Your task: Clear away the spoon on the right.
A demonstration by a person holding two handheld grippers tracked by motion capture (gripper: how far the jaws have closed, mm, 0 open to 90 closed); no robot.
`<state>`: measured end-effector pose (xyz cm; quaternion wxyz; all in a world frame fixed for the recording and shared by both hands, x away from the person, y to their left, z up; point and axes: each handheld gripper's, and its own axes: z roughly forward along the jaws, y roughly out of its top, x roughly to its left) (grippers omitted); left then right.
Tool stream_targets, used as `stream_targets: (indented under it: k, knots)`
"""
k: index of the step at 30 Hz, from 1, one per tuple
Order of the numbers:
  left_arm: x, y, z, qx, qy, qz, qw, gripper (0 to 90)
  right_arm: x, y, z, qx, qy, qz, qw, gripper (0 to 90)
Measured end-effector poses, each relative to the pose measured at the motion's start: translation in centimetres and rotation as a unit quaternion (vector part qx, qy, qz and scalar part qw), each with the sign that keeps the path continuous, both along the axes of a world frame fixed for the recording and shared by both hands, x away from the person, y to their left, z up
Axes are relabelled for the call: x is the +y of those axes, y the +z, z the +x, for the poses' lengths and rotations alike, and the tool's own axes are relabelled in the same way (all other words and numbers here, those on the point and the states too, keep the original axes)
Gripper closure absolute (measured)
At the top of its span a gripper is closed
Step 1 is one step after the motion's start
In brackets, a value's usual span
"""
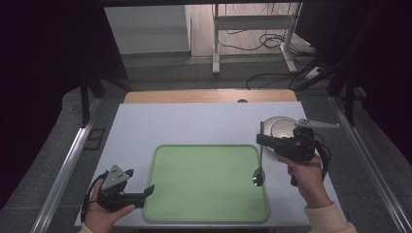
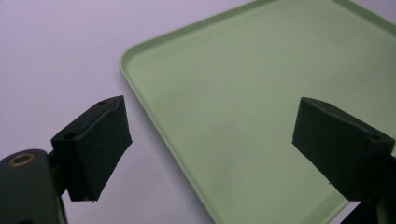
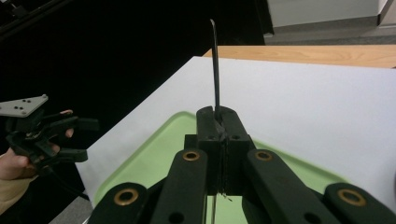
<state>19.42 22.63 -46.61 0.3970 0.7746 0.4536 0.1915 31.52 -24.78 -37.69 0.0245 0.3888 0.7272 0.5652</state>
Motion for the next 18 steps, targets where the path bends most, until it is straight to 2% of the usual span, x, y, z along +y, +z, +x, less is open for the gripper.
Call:
stream_targets:
  k: [3, 9, 11, 18]
  knots:
    - [0.0, 0.0, 0.0, -0.001, -0.001, 0.000, 1.0000, 11.2, 0.3, -0.3, -0.3, 0.010, 0.010, 0.016, 0.9998, 88.2]
    - [0.0, 0.0, 0.0, 0.000, -0.001, 0.000, 1.0000, 11.2, 1.1, -1.3, -0.6, 0.025, 0.011, 0.003, 0.9996, 88.2]
    - [0.0, 0.0, 0.0, -0.001, -0.001, 0.000, 1.0000, 11.1, 1.4, -2.0, -0.6, 0.040, 0.009, -0.006, 0.9992, 88.2]
    - [0.1, -0.1, 0.1, 0.001, 0.001, -0.001, 1.0000, 11.2, 2.2, -3.5, -0.8, 0.068, 0.009, -0.020, 0.9975, 88.2]
